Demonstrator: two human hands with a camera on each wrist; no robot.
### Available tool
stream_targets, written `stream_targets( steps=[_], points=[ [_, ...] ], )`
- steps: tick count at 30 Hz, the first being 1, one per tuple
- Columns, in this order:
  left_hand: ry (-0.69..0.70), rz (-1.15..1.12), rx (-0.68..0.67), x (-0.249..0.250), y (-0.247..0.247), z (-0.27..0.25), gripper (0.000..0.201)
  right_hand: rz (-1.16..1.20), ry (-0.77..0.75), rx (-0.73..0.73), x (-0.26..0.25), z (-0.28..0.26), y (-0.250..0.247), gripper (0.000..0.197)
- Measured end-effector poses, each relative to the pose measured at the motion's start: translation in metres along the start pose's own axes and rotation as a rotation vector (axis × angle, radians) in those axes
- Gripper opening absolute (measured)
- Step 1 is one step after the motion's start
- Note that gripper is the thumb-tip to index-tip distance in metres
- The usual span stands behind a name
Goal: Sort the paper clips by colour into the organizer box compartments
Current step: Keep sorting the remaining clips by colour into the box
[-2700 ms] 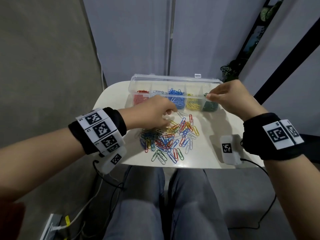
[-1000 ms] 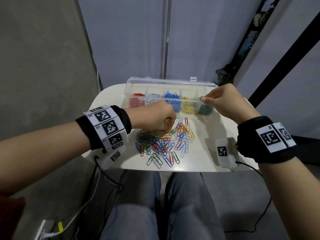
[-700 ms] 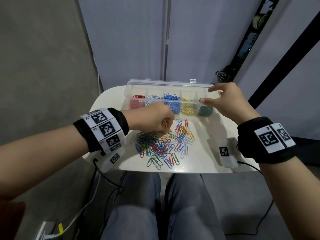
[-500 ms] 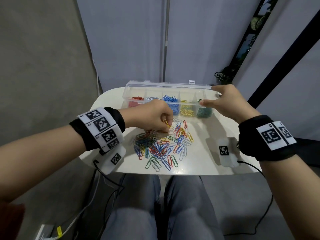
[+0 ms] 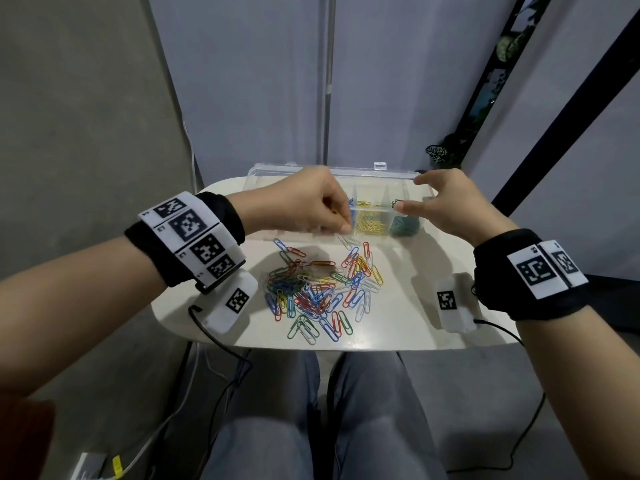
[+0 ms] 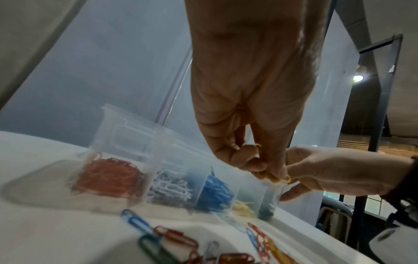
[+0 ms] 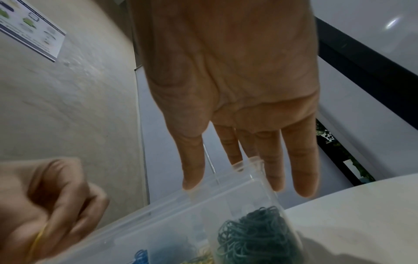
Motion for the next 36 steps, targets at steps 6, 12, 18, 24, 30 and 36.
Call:
stream_targets(
  steps=[6,12,18,24,30,36],
  points=[
    [-0.006,-0.039,0.177,0.018,-0.011,0.036,0.005,-0.001,0.009,0.003,-0.001,-0.002,-0.001,0.07],
    [-0.116,0.011,0.169,0.015,-0.003,0.061,0.018,-0.02,0.008,-0.002,-0.001,-0.003,-0.001,0.067],
    [0.022,-0.039,0.245,0.011,-0.014,0.037,0.025,-0.029,0.0,-0.001,-0.001,-0.002,-0.001,0.065],
    [0.215,0.106,-0.079,0.018,0.017,0.01,0.021,-0.053,-0.006,0.007,-0.003,-0.004,-0.003,0.065],
    [0.329,0.413,-0.321,0.013,0.059,0.022,0.029,-0.04,-0.012,0.006,-0.005,-0.006,-0.003,0.062],
    [0.239,0.467,-0.305,-0.004,0.051,0.024,0.011,-0.034,-0.011,-0.006,-0.005,-0.005,-0.004,0.063]
  ],
)
Point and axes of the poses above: each hand's wrist, its own z-axis towards the middle knuckle, its own y-axis out of the palm, x = y × z, the point moved 4 cm from there along z, towards the middle knuckle, and after that the axes turned 5 degrees about y, right-handed, at the moved point
